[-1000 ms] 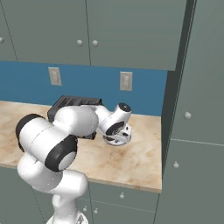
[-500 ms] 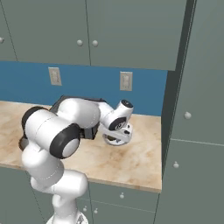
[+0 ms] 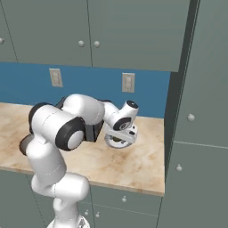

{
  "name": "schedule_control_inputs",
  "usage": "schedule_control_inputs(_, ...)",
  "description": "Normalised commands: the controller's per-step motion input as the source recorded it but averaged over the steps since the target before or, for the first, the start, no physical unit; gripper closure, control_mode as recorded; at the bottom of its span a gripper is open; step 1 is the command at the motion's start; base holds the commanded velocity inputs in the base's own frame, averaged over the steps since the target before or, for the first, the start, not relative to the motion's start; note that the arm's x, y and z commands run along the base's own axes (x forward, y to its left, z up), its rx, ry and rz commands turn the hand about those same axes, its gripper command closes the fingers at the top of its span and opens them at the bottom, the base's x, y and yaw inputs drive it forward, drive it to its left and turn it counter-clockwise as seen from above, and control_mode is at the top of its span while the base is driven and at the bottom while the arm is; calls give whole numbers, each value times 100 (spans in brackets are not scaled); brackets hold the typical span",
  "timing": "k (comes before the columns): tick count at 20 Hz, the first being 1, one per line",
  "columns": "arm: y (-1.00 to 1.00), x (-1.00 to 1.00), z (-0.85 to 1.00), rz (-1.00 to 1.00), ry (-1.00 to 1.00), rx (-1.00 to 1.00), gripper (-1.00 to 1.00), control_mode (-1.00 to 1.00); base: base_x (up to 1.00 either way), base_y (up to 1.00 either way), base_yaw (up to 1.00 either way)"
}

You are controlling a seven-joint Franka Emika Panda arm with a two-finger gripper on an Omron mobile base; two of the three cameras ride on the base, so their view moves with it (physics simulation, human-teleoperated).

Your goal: Remove the kiwi from the bowl and place it on the small plate. Then place the bowl with only the steak in the microwave, close the door, and press the start button to microwave the steak.

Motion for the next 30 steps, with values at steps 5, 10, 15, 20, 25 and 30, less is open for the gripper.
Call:
schedule_control_inputs(5, -3, 39, -21, 0, 10, 0, 100, -100, 0, 0, 0)
schedule_control_inputs(10, -8, 21, -15, 0, 6, 0, 100, -100, 0, 0, 0)
schedule_control_inputs(15, -6, 18, -22, 0, 8, 0, 100, -100, 0, 0, 0)
schedule_control_inputs(20, 0, 17, -27, 0, 11, 0, 100, -100, 0, 0, 0)
schedule_control_inputs(25, 0, 2, -25, 0, 9, 0, -100, -100, 0, 0, 0)
schedule_control_inputs(30, 2, -10, -2, 0, 0, 0, -100, -100, 0, 0, 0)
